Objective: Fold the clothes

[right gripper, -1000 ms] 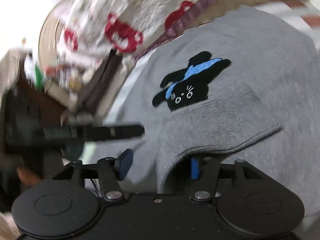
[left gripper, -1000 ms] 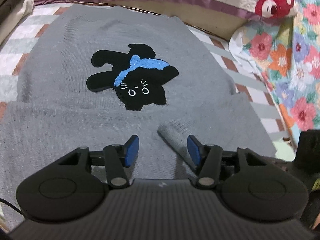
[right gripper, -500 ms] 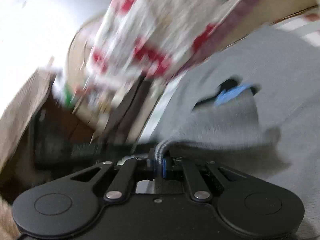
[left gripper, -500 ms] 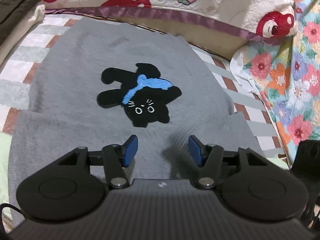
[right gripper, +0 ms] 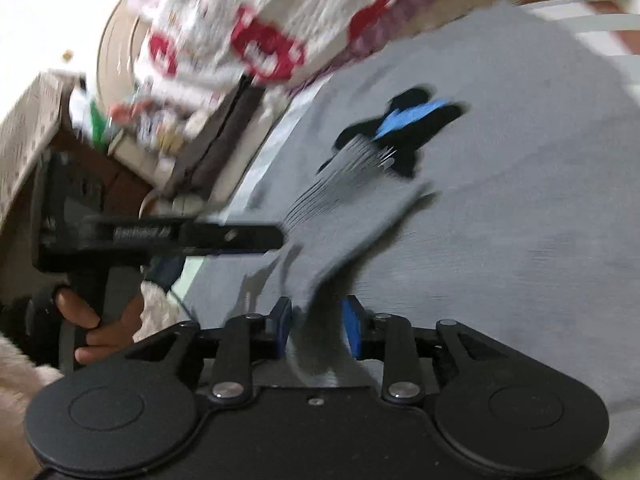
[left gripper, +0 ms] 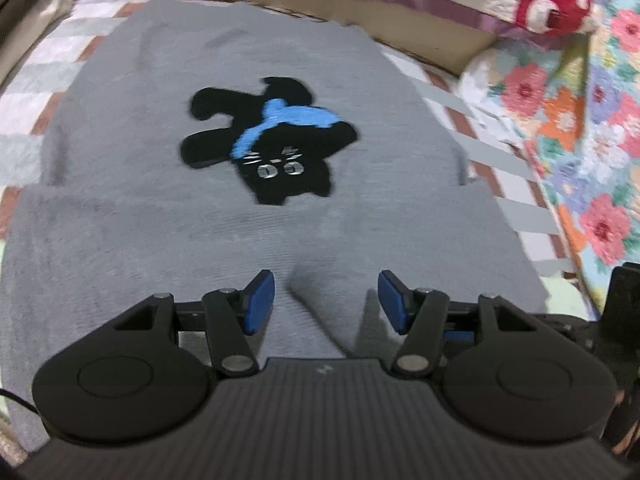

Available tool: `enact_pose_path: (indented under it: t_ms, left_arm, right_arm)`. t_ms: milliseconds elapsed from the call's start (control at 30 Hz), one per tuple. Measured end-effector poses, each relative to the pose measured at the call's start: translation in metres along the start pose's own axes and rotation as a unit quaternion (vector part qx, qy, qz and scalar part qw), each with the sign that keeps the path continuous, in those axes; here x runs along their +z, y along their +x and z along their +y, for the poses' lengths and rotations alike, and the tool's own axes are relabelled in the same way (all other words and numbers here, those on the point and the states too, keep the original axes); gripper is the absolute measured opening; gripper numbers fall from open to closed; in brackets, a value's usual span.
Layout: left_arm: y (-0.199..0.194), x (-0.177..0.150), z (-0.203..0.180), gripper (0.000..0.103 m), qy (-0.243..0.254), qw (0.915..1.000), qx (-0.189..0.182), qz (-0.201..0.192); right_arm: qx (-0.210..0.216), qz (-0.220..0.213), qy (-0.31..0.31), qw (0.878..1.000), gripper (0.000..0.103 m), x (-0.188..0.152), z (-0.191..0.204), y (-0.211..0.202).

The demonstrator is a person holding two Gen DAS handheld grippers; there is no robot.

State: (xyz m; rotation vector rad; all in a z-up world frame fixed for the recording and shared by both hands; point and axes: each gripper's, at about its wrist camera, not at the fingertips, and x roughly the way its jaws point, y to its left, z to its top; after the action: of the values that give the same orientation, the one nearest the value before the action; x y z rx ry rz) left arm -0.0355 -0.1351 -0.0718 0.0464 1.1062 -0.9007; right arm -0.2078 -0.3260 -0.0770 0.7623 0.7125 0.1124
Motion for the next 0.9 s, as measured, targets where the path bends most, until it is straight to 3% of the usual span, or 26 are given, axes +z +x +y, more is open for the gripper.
enact_pose_path:
  t_ms: [67,100,200,233,400,500,567,700,800,900]
  left_arm:
    - [0.000,0.002,-0.008,0.061,0.009,0.9999,-0.012,0.003]
    - [0.003,0.004,-0.014,0.068,0.016,0.9997,-0.011,0.013]
    - [0.028,0.014,-0.041,0.074,0.054,0.9956,0.034,0.069]
    - [0.036,0.016,-0.050,0.074,0.071,0.9927,0.053,0.082]
    - [0.068,0.006,-0.082,0.097,0.152,0.9742,0.108,0.128]
    - [0.078,-0.011,-0.096,0.103,0.211,0.9598,0.133,0.129]
    - [0.081,-0.019,-0.096,0.103,0.225,0.9577,0.136,0.118]
    - [0.043,-0.015,-0.084,0.026,0.173,0.9722,0.151,0.044]
    - [0.010,-0.009,-0.074,0.016,0.127,0.9783,0.163,-0.018]
    - [-0.015,-0.011,-0.062,0.014,0.097,0.9750,0.190,-0.061]
  right_arm:
    - [-0.016,-0.028,0.025,0.999,0.035,0.000,-0.014,-0.024]
    - [-0.033,-0.032,0.024,0.999,0.035,-0.003,-0.017,-0.030]
    - [-0.083,-0.043,0.022,0.995,0.035,-0.011,-0.026,-0.046]
    - [-0.100,-0.047,0.021,0.994,0.035,-0.014,-0.028,-0.051]
    - [-0.183,-0.065,0.017,0.981,0.044,-0.028,-0.043,-0.078]
    - [-0.232,-0.075,0.015,0.970,0.044,-0.037,-0.052,-0.095]
    - [-0.264,-0.082,0.013,0.961,0.044,-0.042,-0.058,-0.105]
    - [-0.324,-0.097,0.014,0.941,0.044,-0.053,-0.071,-0.127]
    - [-0.255,-0.123,0.094,0.954,0.044,-0.056,-0.084,-0.131]
    - [-0.273,-0.124,0.099,0.949,0.044,-0.058,-0.085,-0.123]
